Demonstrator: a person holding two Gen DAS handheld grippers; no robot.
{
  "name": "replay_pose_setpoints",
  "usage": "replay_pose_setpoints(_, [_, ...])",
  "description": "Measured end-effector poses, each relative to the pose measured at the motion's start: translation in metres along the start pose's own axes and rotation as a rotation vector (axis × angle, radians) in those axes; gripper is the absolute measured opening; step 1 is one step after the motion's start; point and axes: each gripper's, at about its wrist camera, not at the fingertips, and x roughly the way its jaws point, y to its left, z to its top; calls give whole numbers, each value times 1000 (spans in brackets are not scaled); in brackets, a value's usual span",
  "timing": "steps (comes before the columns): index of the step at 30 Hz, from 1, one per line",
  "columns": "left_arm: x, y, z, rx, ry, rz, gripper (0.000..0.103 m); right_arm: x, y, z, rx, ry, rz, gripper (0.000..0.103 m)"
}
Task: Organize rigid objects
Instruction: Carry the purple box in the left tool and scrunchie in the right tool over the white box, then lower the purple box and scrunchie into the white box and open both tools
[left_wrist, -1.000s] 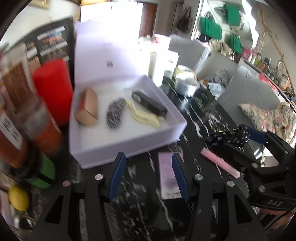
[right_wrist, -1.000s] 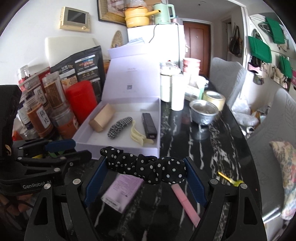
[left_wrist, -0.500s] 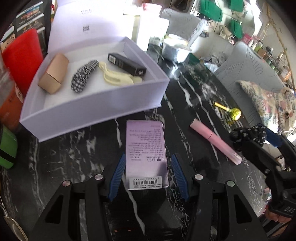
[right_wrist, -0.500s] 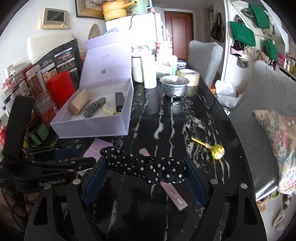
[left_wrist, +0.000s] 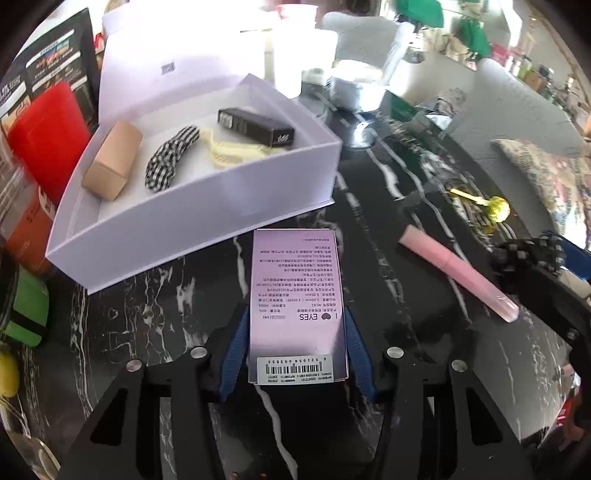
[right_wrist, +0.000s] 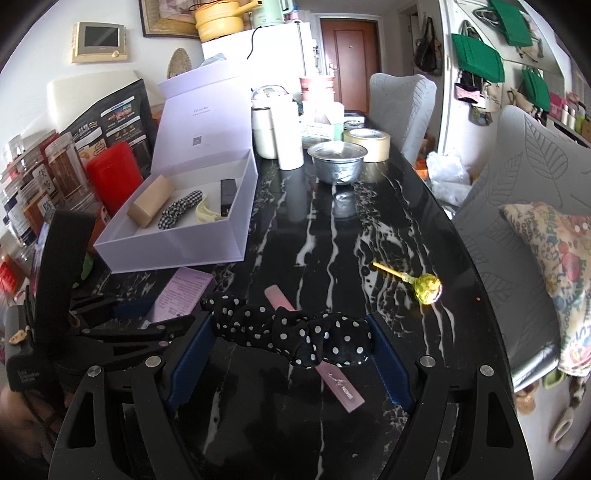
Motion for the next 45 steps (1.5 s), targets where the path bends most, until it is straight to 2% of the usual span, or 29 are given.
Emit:
replay_pose_setpoints(6, [-25,5,9,8,-45,-4,50,3,2,2,3,2,15,82])
replay_pose_setpoints(13, [-56,23,16,-6,-99,29,50,4,17,14,-22,-16,56,82])
replay_pose_setpoints(25, [-90,64,32,-56,-176,57,50,9,62,54,-115,-68,153,82])
replay_pose_setpoints(32, [-92,89,53,-91,-217,61,50,19,79,85,-147,-89,198,82])
replay_pose_setpoints(45, [-76,110,98,-129,-249,43,50,44,91,135,-196,-129,174,82])
